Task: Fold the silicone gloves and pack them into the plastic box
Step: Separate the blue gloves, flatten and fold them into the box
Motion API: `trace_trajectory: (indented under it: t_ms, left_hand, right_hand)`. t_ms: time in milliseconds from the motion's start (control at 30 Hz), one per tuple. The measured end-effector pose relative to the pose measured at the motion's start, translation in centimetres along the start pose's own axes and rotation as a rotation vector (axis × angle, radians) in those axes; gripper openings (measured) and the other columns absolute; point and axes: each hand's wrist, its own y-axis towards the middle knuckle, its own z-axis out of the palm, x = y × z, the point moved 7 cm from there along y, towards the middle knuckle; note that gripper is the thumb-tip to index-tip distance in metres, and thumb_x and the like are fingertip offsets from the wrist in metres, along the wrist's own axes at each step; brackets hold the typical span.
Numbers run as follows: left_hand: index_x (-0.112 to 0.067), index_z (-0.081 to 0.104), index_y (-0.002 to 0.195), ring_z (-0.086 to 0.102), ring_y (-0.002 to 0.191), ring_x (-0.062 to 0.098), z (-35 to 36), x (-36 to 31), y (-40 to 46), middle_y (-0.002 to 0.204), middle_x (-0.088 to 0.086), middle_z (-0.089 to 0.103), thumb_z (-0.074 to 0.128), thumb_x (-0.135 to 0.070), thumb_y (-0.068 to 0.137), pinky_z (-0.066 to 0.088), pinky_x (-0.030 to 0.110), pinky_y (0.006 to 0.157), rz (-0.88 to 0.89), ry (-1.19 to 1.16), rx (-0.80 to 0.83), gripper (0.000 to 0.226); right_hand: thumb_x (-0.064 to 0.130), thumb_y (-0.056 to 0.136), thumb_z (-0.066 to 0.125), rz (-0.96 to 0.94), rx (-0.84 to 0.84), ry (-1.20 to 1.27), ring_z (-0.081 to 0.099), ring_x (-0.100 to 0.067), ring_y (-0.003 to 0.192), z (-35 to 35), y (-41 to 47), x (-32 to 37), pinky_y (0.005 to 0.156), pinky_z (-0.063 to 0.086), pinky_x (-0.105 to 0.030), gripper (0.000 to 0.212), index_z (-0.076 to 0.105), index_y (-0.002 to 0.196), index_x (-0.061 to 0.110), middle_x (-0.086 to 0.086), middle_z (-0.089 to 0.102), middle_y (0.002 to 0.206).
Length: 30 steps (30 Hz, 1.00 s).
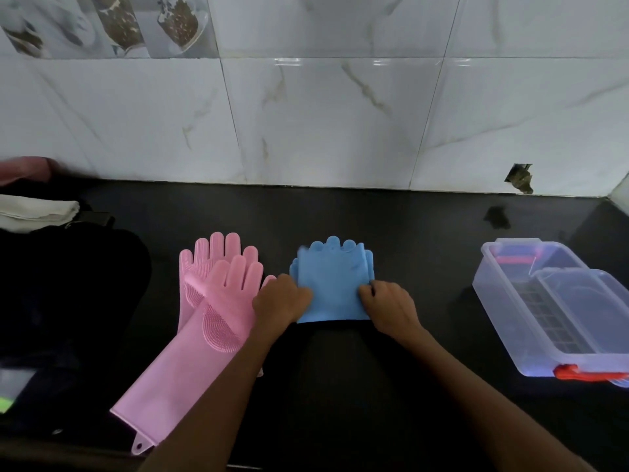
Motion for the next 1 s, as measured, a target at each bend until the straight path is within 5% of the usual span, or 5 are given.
trace_trajectory:
  t_ms: [233, 433, 600, 800, 1000]
  left_hand:
    - [-0.016, 0.051, 0.097, 0.046, 0.065, 0.011, 0.7, -0.1, 0.0, 0.072, -0.003, 0.045, 0.050, -0.044, 0.084, 0.035, 0.026, 0.063, -0.121, 0.069, 0.006, 0.031]
    - [-0.008, 0.059, 0.100, 0.051, 0.070, 0.014, 0.3, -0.8, -1.4, 0.079, 0.004, 0.052, 0.050, -0.038, 0.091, 0.040, 0.026, 0.064, -0.132, 0.097, -0.156, 0.033]
    - [-0.008, 0.052, 0.109, 0.053, 0.072, 0.014, 0.5, -0.9, -2.5, 0.091, 0.006, 0.055, 0.053, -0.034, 0.090, 0.045, 0.024, 0.062, -0.084, 0.080, -0.240, 0.033]
    - [-0.011, 0.041, 0.119, 0.056, 0.080, 0.015, 0.5, -1.0, -2.4, 0.108, 0.009, 0.056, 0.049, -0.031, 0.093, 0.044, 0.022, 0.064, -0.007, 0.049, -0.302, 0.034]
    - [-0.012, 0.051, 0.109, 0.054, 0.074, 0.010, 0.7, -1.0, -2.2, 0.098, 0.005, 0.062, 0.030, -0.046, 0.097, 0.042, 0.020, 0.062, 0.055, 0.060, -0.332, 0.042]
  right_hand:
    - [0.021, 0.088, 0.057, -0.026, 0.029, -0.304, 0.051, -0.015, 0.074, 0.6, -0.1, 1.3, 0.065, 0.048, -0.026, 0.011, 0.051, 0.092, 0.014, -0.003, 0.051, 0.085]
    - [0.027, 0.096, 0.040, 0.291, -0.148, -0.138, 0.057, -0.016, 0.064, 0.0, -0.2, 0.8, 0.063, 0.050, -0.029, 0.026, 0.057, 0.084, 0.012, -0.001, 0.052, 0.069]
    - [0.028, 0.092, 0.040, 0.387, -0.279, -0.090, 0.041, -0.011, 0.046, -0.4, -0.7, 0.6, 0.063, 0.043, -0.030, 0.025, 0.037, 0.112, 0.013, 0.003, 0.040, 0.054]
    - [0.023, 0.093, 0.048, 0.284, -0.352, 0.012, 0.053, -0.014, 0.082, -0.5, -0.6, 0.9, 0.074, 0.050, -0.030, 0.016, 0.051, 0.104, 0.013, -0.004, 0.050, 0.109]
    - [0.033, 0.098, 0.039, 0.301, -0.321, 0.214, 0.050, -0.014, 0.086, 0.5, -0.6, 0.9, 0.069, 0.041, -0.025, 0.027, 0.053, 0.107, 0.011, -0.007, 0.050, 0.109]
